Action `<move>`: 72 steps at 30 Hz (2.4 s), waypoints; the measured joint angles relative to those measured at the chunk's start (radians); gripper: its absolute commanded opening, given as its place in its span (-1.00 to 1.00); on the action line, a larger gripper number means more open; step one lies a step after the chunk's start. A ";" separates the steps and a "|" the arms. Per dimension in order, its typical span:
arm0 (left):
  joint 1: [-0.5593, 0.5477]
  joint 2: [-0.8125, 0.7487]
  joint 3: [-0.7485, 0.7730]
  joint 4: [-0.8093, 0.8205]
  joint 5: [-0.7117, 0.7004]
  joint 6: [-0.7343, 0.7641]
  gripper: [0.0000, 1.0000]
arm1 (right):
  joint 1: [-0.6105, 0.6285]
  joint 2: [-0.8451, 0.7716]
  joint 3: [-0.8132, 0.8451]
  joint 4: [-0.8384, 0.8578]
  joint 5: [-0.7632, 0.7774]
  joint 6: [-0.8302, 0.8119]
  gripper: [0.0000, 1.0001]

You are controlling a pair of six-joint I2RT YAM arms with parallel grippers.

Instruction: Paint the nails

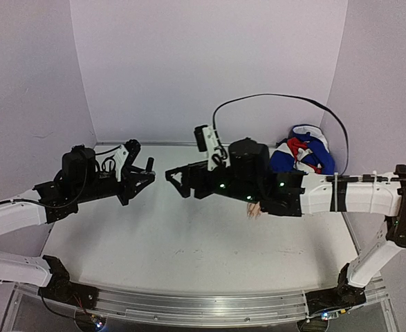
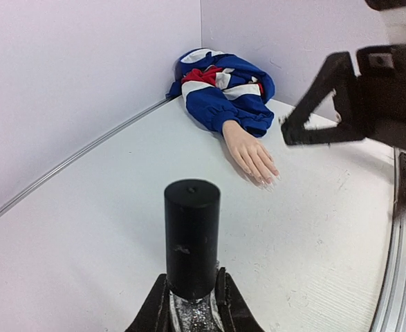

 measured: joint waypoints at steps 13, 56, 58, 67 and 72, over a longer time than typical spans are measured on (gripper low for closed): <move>0.001 0.128 0.086 0.007 0.476 -0.047 -1.00 | -0.217 -0.132 -0.255 0.331 -0.615 0.042 0.41; -0.028 0.013 0.034 -0.034 0.165 -0.031 -1.00 | -0.020 0.189 0.174 0.157 -0.131 0.075 -1.00; -0.032 -0.013 0.019 -0.047 0.080 -0.006 -1.00 | 0.046 0.243 0.282 0.048 0.121 0.107 -1.00; -0.036 -0.041 0.016 -0.047 0.001 0.034 -1.00 | 0.126 0.351 0.495 -0.109 0.445 0.106 -0.99; -0.039 -0.024 0.016 -0.047 0.032 0.034 -1.00 | 0.113 0.296 0.386 -0.037 0.375 0.049 -0.07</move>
